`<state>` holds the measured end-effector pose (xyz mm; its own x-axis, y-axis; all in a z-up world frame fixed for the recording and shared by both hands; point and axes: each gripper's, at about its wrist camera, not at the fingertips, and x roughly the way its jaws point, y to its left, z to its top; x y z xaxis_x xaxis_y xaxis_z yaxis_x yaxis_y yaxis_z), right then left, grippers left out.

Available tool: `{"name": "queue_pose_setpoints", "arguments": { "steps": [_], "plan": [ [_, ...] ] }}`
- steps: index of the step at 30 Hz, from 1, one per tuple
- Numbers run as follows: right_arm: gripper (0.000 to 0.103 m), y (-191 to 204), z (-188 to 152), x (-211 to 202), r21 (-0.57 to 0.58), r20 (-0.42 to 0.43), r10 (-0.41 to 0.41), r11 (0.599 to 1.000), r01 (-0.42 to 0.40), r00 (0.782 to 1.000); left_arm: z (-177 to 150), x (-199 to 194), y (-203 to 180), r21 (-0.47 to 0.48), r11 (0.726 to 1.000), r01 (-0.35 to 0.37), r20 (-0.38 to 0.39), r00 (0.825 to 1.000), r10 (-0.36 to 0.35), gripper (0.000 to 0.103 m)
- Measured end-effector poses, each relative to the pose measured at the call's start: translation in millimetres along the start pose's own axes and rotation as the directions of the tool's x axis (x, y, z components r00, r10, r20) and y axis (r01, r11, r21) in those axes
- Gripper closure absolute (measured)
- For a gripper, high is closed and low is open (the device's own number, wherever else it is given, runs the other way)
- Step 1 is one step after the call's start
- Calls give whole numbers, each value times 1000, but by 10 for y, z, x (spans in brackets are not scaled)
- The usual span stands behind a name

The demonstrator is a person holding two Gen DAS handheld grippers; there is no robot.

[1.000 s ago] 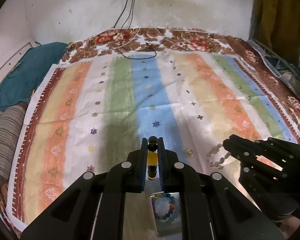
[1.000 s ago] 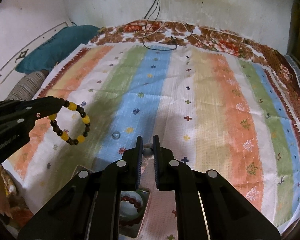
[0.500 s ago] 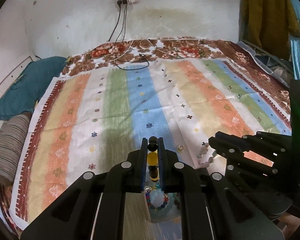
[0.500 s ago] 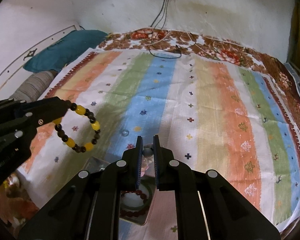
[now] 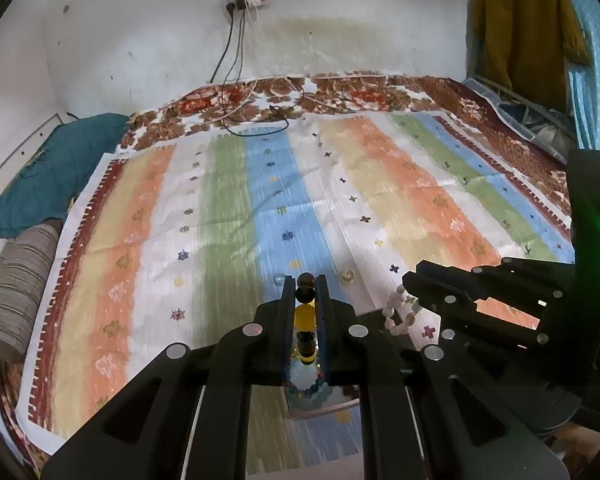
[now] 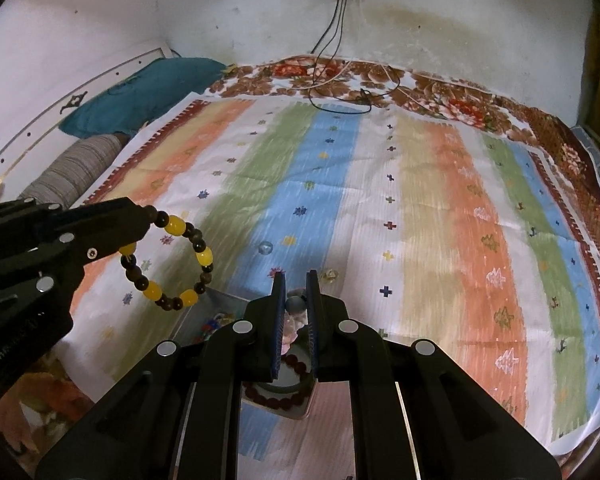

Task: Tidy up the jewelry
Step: 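Lower both bracelets into the tin and open both grippers, then move both grippers toward the silver ring and gold ring on the cloth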

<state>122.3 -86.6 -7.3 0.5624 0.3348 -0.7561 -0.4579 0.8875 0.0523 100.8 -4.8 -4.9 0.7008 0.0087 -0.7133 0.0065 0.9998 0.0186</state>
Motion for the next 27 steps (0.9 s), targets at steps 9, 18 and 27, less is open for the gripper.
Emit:
{"name": "queue_pose_setpoints", "arguments": {
  "steps": [9, 18, 27],
  "plan": [
    [55, -67, -41, 37, 41, -42, -13, 999, 15, 999, -28, 33, 106, -57, 998, -8, -28, 1000, 6, 74],
    [48, -163, -14, 296, 36, -127, -45, 998, 50, 991, 69, 340, 362, -161, 987, -9, -107, 994, -8, 51],
    [38, -226, 55, 569, 56, -199, -35, 997, 47, 979, 157, 688, 433, -199, 980, 1, -194, 980, -40, 33]
  ]
}}
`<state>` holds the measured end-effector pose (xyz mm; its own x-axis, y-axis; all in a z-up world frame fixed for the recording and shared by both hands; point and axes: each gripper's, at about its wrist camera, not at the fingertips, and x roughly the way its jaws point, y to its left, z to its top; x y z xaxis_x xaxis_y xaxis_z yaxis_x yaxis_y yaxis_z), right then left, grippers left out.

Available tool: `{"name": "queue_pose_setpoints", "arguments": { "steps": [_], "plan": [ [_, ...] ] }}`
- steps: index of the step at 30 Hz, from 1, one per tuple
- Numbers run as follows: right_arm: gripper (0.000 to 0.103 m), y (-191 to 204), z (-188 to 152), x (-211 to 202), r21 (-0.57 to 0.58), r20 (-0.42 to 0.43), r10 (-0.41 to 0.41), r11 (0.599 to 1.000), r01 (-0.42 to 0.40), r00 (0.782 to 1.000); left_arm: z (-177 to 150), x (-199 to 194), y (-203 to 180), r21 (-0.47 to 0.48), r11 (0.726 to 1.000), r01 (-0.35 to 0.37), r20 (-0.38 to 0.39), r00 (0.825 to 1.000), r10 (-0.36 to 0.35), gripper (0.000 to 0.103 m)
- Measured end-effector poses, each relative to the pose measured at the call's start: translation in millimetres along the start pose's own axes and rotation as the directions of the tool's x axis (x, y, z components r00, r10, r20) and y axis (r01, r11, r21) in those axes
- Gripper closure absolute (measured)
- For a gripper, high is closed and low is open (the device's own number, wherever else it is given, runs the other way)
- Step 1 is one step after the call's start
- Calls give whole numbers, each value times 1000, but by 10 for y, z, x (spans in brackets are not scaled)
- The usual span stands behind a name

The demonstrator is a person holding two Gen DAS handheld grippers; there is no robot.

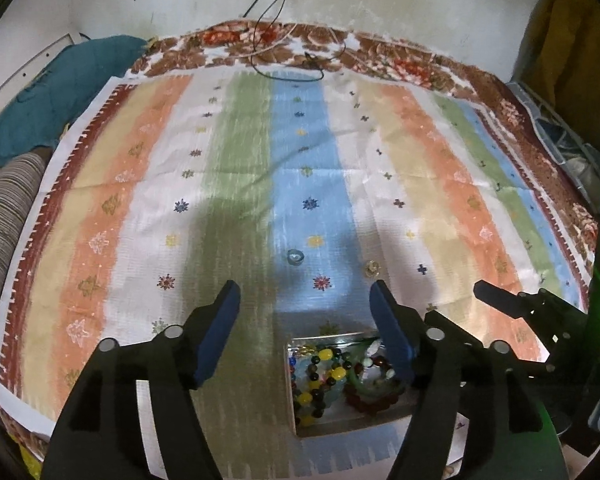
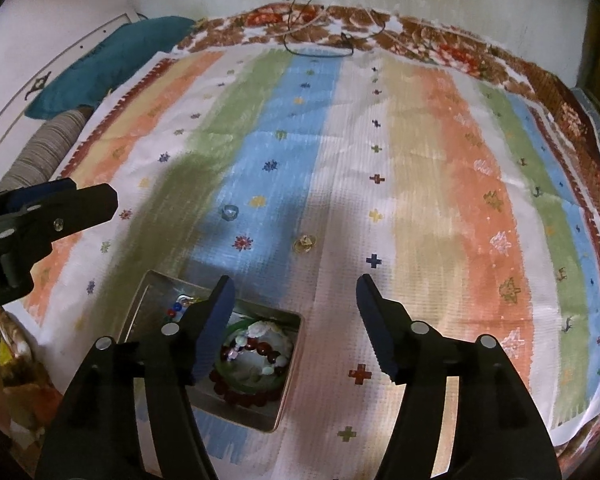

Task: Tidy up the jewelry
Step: 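Move both grippers toward the silver ring and gold ring on the cloth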

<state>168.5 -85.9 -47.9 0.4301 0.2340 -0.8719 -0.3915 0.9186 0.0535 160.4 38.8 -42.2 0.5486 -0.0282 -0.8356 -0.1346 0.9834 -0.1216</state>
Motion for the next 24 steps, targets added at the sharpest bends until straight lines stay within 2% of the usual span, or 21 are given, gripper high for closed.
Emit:
{"name": "queue_pose_setpoints", "arguments": {
  "steps": [7, 13, 24],
  "plan": [
    [22, -6, 78, 109, -15, -19, -7, 1000, 7, 1000, 142, 256, 166, -79, 997, 22, -65, 998, -27, 28],
    [22, 20, 127, 250, -28, -57, 13, 1000, -15, 998, 235, 531, 226, -124, 992, 37, -121, 991, -52, 28],
    [22, -7, 276, 512, -28, -77, 11, 1000, -13, 997, 340, 876, 176, -70, 997, 12, -182, 983, -25, 28]
  ]
}}
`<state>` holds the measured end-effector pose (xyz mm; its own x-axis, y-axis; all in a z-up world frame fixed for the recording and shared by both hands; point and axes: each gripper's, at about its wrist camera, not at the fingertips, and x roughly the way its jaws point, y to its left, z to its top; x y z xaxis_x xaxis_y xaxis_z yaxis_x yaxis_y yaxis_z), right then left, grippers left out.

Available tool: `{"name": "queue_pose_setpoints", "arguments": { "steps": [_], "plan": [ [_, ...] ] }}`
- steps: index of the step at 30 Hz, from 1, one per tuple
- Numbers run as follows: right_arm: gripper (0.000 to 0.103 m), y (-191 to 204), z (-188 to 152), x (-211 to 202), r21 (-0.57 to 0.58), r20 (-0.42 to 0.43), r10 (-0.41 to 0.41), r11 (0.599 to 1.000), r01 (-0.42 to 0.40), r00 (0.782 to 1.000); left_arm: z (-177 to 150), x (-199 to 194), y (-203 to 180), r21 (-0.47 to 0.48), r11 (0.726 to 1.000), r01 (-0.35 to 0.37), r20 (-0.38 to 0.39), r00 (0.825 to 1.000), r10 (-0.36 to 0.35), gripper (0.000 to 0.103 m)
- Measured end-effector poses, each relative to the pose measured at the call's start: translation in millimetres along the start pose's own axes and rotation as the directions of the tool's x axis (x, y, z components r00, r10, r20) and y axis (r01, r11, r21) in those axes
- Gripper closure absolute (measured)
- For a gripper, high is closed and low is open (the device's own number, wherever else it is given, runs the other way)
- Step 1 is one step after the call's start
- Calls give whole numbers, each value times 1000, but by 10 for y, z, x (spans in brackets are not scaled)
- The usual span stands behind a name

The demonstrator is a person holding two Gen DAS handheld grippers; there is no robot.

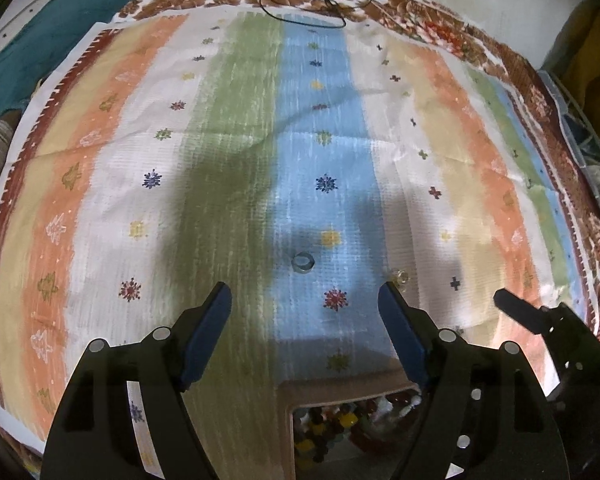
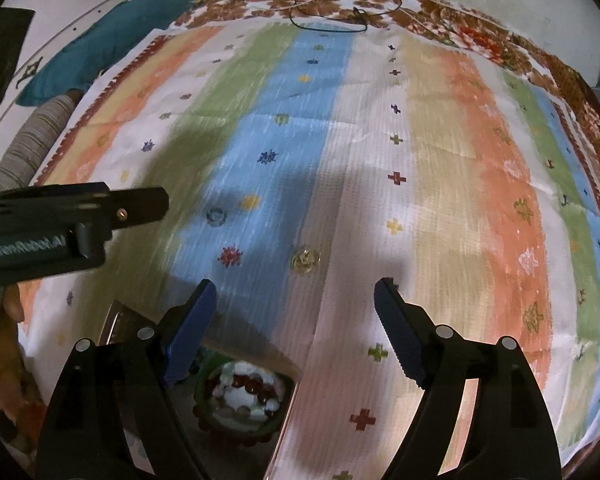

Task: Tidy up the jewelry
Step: 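Move both grippers toward the silver ring and gold ring on the cloth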

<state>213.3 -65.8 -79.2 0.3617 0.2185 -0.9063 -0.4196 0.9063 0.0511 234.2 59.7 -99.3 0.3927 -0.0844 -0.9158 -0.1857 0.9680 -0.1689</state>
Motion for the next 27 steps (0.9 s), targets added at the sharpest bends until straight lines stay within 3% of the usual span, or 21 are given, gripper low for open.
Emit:
{"name": "queue_pose_setpoints", "arguments": {
  "steps": [16, 27],
  "plan": [
    [22, -3, 83, 344, -18, -63, -18, 1000, 17, 998, 144, 390, -31, 60, 997, -41, -69, 997, 45, 28],
    [22, -14, 153, 549, -8, -106, 1, 1000, -2, 994, 237, 622, -48, 91, 995, -29, -118, 992, 40, 35]
  ]
}}
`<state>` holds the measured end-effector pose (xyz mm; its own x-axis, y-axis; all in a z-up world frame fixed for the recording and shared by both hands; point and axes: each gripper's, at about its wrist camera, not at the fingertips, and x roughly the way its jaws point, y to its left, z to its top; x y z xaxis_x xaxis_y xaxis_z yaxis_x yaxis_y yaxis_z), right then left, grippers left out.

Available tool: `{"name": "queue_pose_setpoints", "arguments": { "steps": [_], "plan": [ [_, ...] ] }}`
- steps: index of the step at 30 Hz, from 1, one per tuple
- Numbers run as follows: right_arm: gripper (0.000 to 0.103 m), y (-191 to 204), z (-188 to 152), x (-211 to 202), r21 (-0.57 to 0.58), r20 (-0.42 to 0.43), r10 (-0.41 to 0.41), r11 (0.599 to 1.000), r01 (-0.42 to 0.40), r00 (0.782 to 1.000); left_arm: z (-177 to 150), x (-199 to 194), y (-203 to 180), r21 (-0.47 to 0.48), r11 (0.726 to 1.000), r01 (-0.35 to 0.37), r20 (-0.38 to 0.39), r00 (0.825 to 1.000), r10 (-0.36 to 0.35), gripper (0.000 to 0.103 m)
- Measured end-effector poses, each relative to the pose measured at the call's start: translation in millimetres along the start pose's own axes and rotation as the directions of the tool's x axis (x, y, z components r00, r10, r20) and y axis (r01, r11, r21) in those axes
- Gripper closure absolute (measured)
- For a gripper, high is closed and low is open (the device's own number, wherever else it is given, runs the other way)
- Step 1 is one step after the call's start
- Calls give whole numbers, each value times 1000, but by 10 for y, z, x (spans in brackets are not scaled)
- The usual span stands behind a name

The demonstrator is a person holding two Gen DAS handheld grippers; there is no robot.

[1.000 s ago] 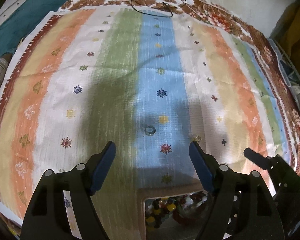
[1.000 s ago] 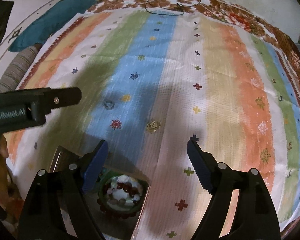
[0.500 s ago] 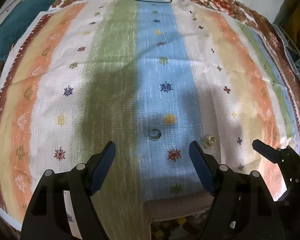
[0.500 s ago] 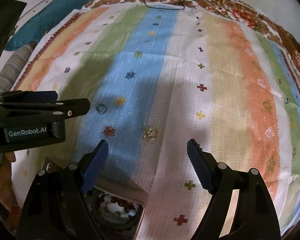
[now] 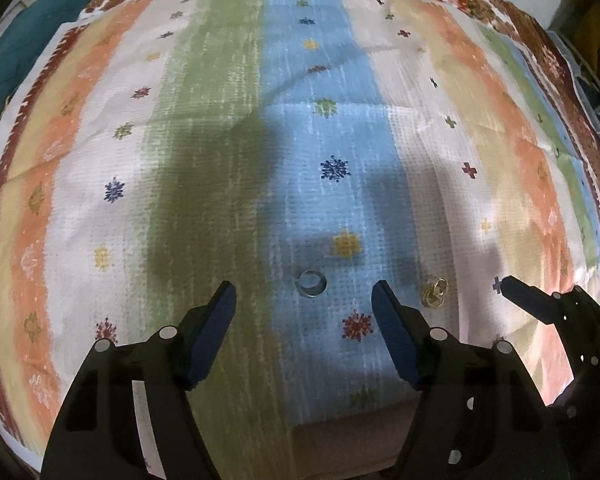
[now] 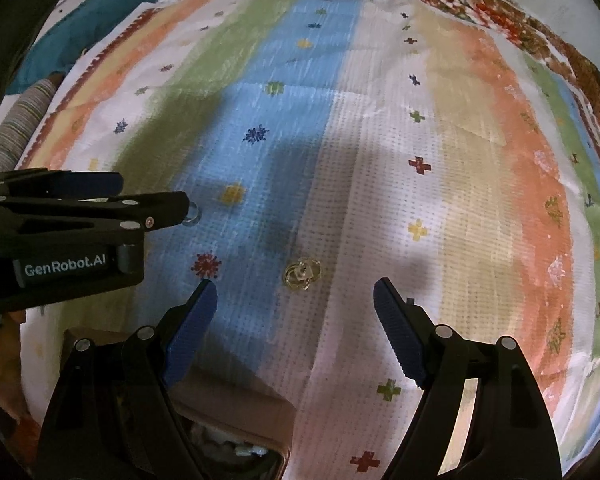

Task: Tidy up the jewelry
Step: 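Move both grippers toward the silver ring and gold ring on the cloth, then grasp the silver ring with the left gripper while the right gripper grasps the gold ring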

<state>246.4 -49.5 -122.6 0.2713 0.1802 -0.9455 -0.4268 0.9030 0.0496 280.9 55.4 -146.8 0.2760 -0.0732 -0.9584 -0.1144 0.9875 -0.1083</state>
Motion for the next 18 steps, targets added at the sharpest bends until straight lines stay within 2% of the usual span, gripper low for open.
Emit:
{"name": "queue_pose_setpoints", "arguments": {
  "steps": [4, 8, 12, 14, 18],
  "plan": [
    [30, -17, 31, 41, 2, -1, -12, 1000, 12, 1000, 39, 85, -30, 26, 1000, 11, -26, 1000, -10, 43],
    [31, -50, 54, 112, 11, -18, -8, 1000, 8, 1000, 76, 173, -69, 48, 999, 22, -53, 998, -20, 50],
    [38, -47, 75, 182, 6, -38, -5, 1000, 5, 999, 100, 256, -107, 71, 997, 23, -75, 997, -18, 53],
    [47, -37, 85, 214, 3, -46, -4, 1000, 4, 999, 105, 295, -118, 82, 997, 18, -85, 996, -11, 55],
    [52, -13, 96, 279, -5, -63, 4, 1000, -5, 998, 116, 374, -139, 92, 996, 5, -106, 994, 5, 59]
  ]
}}
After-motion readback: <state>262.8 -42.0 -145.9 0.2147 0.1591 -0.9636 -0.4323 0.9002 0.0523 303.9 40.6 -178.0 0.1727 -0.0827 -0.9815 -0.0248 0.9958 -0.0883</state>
